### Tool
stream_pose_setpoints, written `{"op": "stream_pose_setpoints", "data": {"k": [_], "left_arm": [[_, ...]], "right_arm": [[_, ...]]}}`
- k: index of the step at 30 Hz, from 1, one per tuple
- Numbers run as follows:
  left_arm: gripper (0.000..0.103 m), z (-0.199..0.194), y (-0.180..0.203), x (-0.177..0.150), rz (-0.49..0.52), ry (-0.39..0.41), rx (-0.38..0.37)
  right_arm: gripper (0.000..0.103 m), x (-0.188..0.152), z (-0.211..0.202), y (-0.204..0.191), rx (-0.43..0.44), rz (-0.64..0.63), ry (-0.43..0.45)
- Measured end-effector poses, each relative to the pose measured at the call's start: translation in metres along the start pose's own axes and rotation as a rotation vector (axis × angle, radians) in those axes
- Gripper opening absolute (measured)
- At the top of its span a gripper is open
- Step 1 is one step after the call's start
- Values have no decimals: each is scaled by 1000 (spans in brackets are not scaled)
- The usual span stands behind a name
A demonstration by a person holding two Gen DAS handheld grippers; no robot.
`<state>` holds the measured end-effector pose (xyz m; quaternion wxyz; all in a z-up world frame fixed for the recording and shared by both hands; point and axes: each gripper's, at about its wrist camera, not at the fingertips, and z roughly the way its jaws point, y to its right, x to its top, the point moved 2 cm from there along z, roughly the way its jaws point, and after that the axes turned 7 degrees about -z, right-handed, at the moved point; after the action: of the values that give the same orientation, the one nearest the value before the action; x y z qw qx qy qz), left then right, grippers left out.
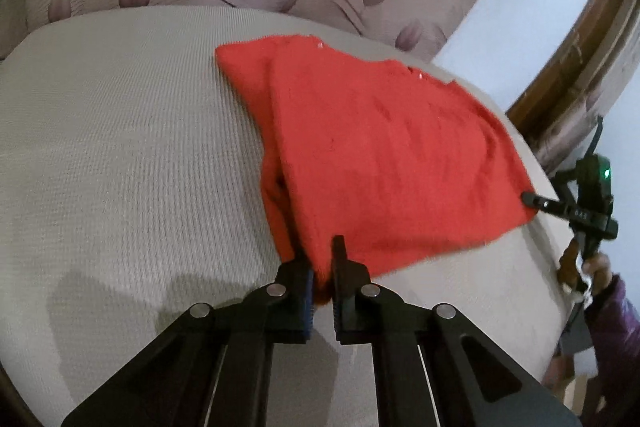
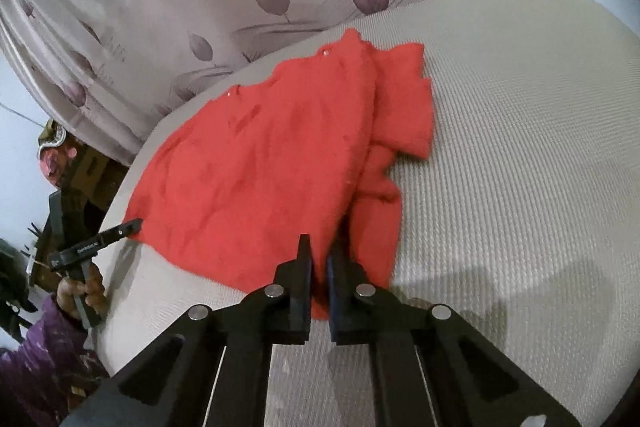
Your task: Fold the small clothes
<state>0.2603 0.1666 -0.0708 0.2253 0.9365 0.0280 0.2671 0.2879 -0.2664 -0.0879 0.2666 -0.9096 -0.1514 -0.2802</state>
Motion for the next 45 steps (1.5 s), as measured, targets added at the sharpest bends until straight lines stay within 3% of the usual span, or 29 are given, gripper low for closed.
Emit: {"op": "stream_pose_setpoints", "data": {"k": [4,8,11,13,17,21,24,28,31,34,38,41,45], "left_arm": [[7,-5,-4,-6,-5,-22,-13],[7,-6,-1,-6,39,5,-5],[13,-9,2,-9,77,21,47],[34,-16,4,-11,96,53,96],[52,-40,21,-7,111,163,93],[53,-39,43,3,133,198,-8],[53,-24,54,15,141,198,-17],[53,-2,58,37,110,226,13],[61,16,51,51,89,232,60],[61,34,31,58,35,223,116],[61,36,19,55,-9,249,85],[64,40,21,54,10,241,107],[81,46,35,52,71,224,158]], "right_arm": [[5,-8,-5,5,0,14,-21],[6,-2,-8,10,14,38,10],[12,2,-10,17,28,82,33],[12,2,-15,22,46,113,57],[12,8,-27,12,0,73,99],[12,23,-32,-12,-26,-16,154],[12,46,-22,-23,-27,-52,159],[12,80,-1,-29,-71,-109,136],[12,96,25,-25,-189,-154,91],[10,93,53,2,-236,-84,11],[7,81,53,13,-208,-55,82],[8,78,53,11,-223,-71,97],[13,76,55,4,-247,-106,104]]}}
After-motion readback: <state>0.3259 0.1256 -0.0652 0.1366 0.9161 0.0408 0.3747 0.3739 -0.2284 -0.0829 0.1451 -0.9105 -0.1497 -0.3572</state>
